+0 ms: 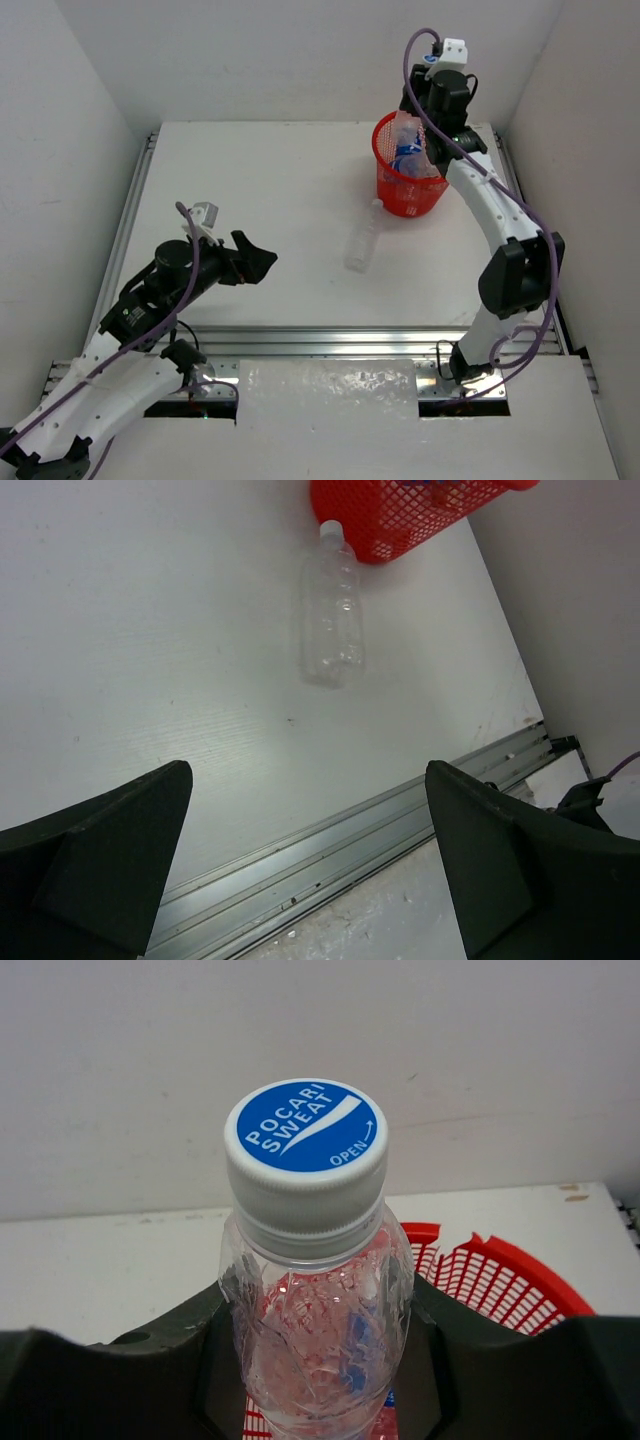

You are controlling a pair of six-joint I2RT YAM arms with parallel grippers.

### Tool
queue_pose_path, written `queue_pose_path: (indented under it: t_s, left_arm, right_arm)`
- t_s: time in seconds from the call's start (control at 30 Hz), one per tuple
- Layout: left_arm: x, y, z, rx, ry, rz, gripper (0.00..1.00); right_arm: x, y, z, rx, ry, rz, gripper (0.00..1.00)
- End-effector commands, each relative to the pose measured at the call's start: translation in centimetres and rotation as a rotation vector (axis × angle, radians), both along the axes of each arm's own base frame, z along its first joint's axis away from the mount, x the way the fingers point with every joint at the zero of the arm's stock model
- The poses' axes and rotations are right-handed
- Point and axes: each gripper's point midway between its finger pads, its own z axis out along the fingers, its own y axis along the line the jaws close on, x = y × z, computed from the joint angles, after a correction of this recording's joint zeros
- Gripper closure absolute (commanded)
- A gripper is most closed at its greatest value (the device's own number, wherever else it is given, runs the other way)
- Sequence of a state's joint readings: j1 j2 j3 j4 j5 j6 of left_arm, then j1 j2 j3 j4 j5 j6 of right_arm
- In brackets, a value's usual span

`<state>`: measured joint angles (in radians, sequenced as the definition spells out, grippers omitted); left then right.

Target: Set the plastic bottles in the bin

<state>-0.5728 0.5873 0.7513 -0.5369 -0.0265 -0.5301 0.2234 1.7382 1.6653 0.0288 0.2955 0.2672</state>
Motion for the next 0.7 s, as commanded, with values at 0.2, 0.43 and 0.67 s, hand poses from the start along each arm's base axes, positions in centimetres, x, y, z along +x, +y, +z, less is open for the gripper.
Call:
queue_pose_path:
  t_s: [0.2, 0.43, 0.67]
  left_arm:
    - [0.2, -0.6, 0.4, -0.011, -0.028, -0.027, 0.00]
    - [0.1, -0.5, 0.7, -0.016, -0.042, -0.028, 0.00]
    - [0.1, -0.5, 0.7, -0.016, -0.044, -0.028, 0.00]
  right_arm:
    - [2.0, 2.1, -1.3, 0.071, -0.053, 0.133, 1.00]
    - [2.0, 2.0, -6.8, 0.045, 0.047, 0.131, 1.00]
    - [2.1, 1.9, -8.8, 0.005, 0.097, 0.135, 0.88]
